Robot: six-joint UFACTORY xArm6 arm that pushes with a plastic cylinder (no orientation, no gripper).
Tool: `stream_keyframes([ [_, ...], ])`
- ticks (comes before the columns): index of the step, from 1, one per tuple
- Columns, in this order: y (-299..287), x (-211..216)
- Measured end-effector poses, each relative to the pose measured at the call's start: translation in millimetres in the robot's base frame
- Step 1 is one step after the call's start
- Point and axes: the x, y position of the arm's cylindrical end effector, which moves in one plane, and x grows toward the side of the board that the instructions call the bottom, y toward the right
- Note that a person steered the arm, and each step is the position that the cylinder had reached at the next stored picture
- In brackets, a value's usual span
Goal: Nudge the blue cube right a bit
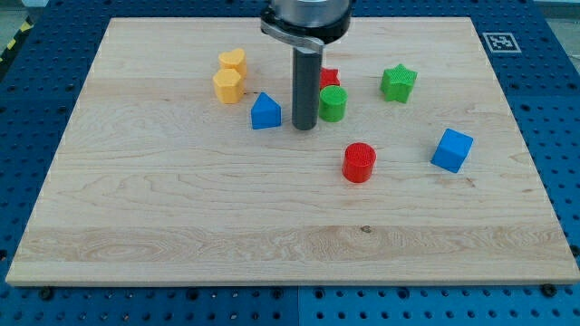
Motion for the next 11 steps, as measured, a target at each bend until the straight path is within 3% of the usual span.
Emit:
stream_keyframes([
  [4,-36,5],
  [5,12,25],
  [9,251,15],
  [10,295,35],
  [11,279,54],
])
